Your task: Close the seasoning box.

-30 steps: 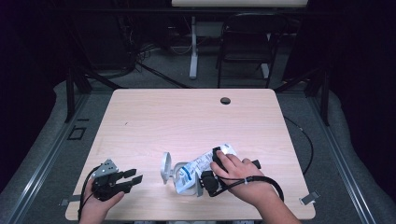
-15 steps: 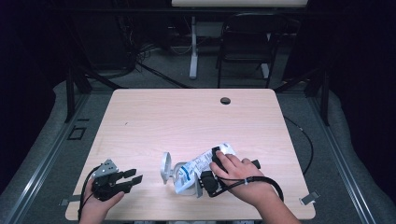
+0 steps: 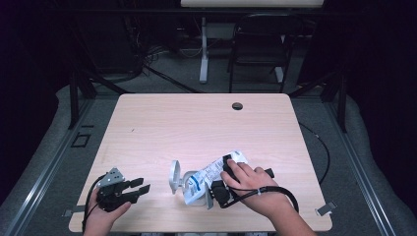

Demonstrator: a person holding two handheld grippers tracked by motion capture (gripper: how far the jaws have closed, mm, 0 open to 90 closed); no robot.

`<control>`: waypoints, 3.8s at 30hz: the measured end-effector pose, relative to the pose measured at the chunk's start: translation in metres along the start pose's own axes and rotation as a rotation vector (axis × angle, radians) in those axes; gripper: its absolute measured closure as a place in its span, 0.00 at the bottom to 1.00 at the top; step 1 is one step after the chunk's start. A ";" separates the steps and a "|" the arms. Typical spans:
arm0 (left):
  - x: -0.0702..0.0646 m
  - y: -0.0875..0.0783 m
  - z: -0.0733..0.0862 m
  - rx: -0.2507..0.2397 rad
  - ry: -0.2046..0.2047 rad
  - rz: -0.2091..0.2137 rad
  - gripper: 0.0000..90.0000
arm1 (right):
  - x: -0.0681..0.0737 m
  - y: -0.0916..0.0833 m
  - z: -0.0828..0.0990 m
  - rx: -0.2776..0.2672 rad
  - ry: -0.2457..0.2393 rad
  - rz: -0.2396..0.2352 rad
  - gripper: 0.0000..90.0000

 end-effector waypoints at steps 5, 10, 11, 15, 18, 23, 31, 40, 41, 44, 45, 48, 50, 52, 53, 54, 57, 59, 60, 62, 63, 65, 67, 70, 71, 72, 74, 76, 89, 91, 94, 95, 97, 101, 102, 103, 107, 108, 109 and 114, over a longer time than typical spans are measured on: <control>0.000 0.000 0.000 0.000 0.000 -0.002 0.65 | 0.000 0.000 0.000 -0.002 -0.003 0.004 0.59; 0.000 0.000 0.000 0.000 0.001 -0.002 0.65 | -0.001 0.000 0.000 0.000 -0.006 0.006 0.59; 0.000 0.000 0.000 0.000 0.000 -0.002 0.65 | -0.001 0.000 -0.001 0.000 -0.008 0.008 0.60; 0.000 0.000 0.000 0.001 0.000 -0.002 0.65 | -0.001 0.000 -0.001 0.001 -0.008 0.009 0.60; 0.000 0.000 0.000 0.001 0.000 -0.001 0.65 | -0.002 -0.001 -0.001 0.004 -0.012 0.010 0.60; 0.000 0.000 0.000 0.002 0.000 -0.002 0.65 | -0.002 -0.001 -0.001 0.004 -0.013 0.010 0.60; 0.002 0.000 0.000 0.002 0.003 -0.003 0.65 | -0.002 -0.001 -0.001 0.007 -0.017 0.011 0.61; 0.002 0.000 0.001 0.005 -0.003 -0.001 0.65 | -0.001 -0.001 -0.001 -0.001 -0.019 0.013 0.61; 0.002 0.000 0.001 0.005 -0.003 -0.001 0.65 | -0.001 -0.002 -0.001 -0.007 -0.019 0.014 0.62; 0.002 0.000 0.001 0.006 -0.002 -0.002 0.65 | -0.001 -0.002 -0.001 -0.007 -0.021 0.016 0.62; 0.002 0.000 0.001 0.006 -0.002 -0.002 0.65 | -0.001 -0.003 -0.001 -0.002 -0.026 0.017 0.62; 0.001 0.000 0.001 0.005 -0.003 -0.002 0.65 | -0.001 -0.003 -0.002 -0.005 -0.024 0.016 0.62; 0.002 0.000 0.001 0.006 -0.002 -0.002 0.65 | -0.002 -0.005 -0.002 0.010 -0.037 0.014 0.62; 0.001 0.000 0.001 0.006 -0.002 -0.002 0.65 | 0.000 -0.004 -0.003 -0.003 -0.033 0.016 0.63; 0.001 0.000 0.001 0.006 -0.002 -0.002 0.65 | 0.000 -0.004 -0.003 -0.003 -0.033 0.016 0.63; 0.001 0.000 0.001 0.004 -0.003 -0.001 0.65 | -0.001 -0.005 -0.003 -0.003 -0.034 0.014 0.63; 0.001 0.000 0.001 0.004 -0.001 -0.002 0.65 | 0.000 -0.005 -0.004 -0.010 -0.030 0.015 0.64; 0.002 0.000 0.001 0.005 0.003 -0.002 0.65 | -0.001 -0.006 -0.003 0.006 -0.043 0.016 0.64; 0.001 0.000 0.001 0.005 -0.002 -0.003 0.65 | 0.000 -0.006 -0.004 -0.001 -0.039 0.017 0.64; 0.001 0.000 0.001 0.005 -0.003 -0.003 0.65 | 0.000 -0.006 -0.004 -0.004 -0.038 0.019 0.65; 0.001 0.000 0.001 0.006 -0.003 -0.003 0.65 | 0.000 -0.006 -0.004 -0.002 -0.039 0.018 0.65; 0.002 0.000 0.001 0.005 -0.003 -0.004 0.65 | 0.000 -0.006 -0.004 -0.003 -0.036 0.018 0.65; 0.001 0.000 0.001 0.006 -0.001 -0.003 0.65 | 0.000 -0.006 -0.004 -0.002 -0.036 0.017 0.65; 0.001 0.000 0.001 0.006 -0.002 -0.003 0.65 | 0.000 -0.006 -0.004 -0.003 -0.035 0.017 0.66; 0.001 0.000 0.001 0.006 -0.002 -0.004 0.65 | 0.000 -0.006 -0.004 -0.003 -0.034 0.018 0.66; 0.001 0.000 0.001 0.006 -0.001 -0.004 0.65 | 0.000 -0.006 -0.004 -0.004 -0.034 0.018 0.66; 0.001 0.000 0.001 0.006 -0.001 -0.004 0.65 | 0.000 -0.006 -0.004 -0.004 -0.034 0.018 0.66; 0.002 0.000 0.001 0.007 -0.001 -0.005 0.65 | 0.000 -0.006 -0.004 -0.004 -0.033 0.018 0.66; 0.002 0.001 0.001 0.000 -0.002 -0.008 0.65 | -0.002 -0.006 -0.005 0.000 -0.039 0.021 0.69; 0.002 0.001 0.002 0.001 0.002 -0.008 0.65 | -0.002 -0.006 -0.005 -0.001 -0.038 0.021 0.69; 0.002 0.001 0.002 0.004 -0.007 -0.010 0.65 | -0.002 -0.006 -0.005 -0.005 -0.036 0.020 0.69; 0.003 0.001 0.002 0.003 -0.006 -0.011 0.65 | -0.002 -0.006 -0.005 -0.004 -0.035 0.019 0.69; 0.003 0.001 0.002 0.003 -0.007 -0.011 0.65 | -0.002 -0.006 -0.005 -0.005 -0.033 0.018 0.69; 0.003 0.001 0.002 0.005 -0.006 -0.010 0.65 | -0.001 -0.006 -0.005 -0.003 -0.034 0.014 0.70; 0.003 0.001 0.002 0.005 -0.005 -0.010 0.65 | -0.001 -0.005 -0.005 -0.003 -0.033 0.013 0.70; 0.003 0.001 0.002 0.005 -0.005 -0.011 0.65 | -0.001 -0.005 -0.005 -0.003 -0.034 0.014 0.70; 0.003 0.001 0.002 0.005 -0.004 -0.011 0.65 | -0.002 -0.006 -0.005 -0.009 -0.030 0.018 0.70; 0.003 0.001 0.002 0.003 -0.005 -0.010 0.65 | -0.001 -0.006 -0.005 -0.010 -0.028 0.016 0.71; 0.003 0.001 0.002 0.003 -0.005 -0.010 0.65 | -0.001 -0.006 -0.005 -0.010 -0.028 0.016 0.71; 0.003 0.001 0.003 0.003 -0.008 -0.010 0.65 | 0.000 -0.005 -0.004 -0.024 -0.009 0.005 0.72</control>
Point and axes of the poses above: each handheld gripper's, and its own axes: y roughly forward along the jaws, z roughly out of its underside, x roughly to its left, the point moved 6 cm from there along y, roughly forward along the jaws, and after that the axes turned 6 degrees about -x, right-handed, at the moved point
